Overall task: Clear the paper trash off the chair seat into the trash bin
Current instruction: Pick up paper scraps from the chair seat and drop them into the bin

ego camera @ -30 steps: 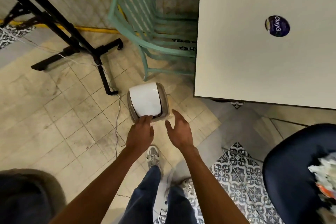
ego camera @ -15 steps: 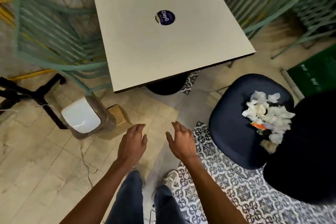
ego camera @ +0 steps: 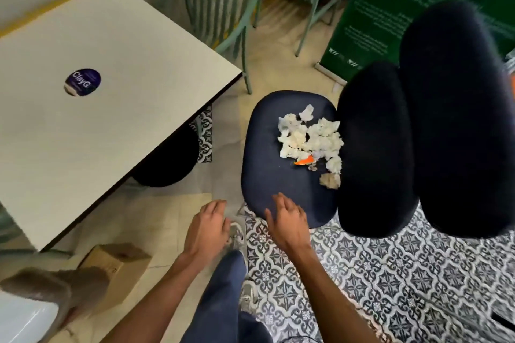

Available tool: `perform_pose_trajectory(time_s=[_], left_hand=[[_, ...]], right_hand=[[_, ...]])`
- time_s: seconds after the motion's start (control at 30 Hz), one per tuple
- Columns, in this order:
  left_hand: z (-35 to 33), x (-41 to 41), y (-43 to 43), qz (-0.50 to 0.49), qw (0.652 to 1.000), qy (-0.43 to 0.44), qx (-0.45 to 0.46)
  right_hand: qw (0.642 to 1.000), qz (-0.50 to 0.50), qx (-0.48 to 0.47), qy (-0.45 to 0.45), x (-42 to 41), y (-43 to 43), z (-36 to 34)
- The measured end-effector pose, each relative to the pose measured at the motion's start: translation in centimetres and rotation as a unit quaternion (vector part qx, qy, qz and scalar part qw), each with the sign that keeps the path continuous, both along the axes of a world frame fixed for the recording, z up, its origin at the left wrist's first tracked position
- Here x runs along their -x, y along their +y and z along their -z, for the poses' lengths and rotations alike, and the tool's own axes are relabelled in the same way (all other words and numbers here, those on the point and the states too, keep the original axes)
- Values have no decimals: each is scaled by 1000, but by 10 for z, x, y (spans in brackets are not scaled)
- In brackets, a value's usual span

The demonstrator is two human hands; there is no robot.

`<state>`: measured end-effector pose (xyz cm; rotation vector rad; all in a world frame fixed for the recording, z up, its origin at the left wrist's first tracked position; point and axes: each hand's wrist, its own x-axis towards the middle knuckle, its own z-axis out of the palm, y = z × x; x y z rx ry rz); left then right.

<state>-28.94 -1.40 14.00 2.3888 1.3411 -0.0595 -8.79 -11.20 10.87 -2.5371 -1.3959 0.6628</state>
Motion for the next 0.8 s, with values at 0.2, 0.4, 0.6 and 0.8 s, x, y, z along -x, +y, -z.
perform_pose_trajectory(time_s=[0.2, 0.4, 0.6, 0.8], left_hand=[[19, -90, 49, 88, 996, -2, 7], [41, -185, 84, 180, 983, 35, 16], [74, -265, 89, 216, 974, 50, 50], [120, -310, 85, 208, 973, 67, 71]], right_hand=[[996, 84, 37, 14, -71, 6, 10], [982, 170, 80, 29, -142, 18, 31], [971, 203, 114, 50, -207, 20, 76], [966, 218, 113, 81, -253, 20, 130]])
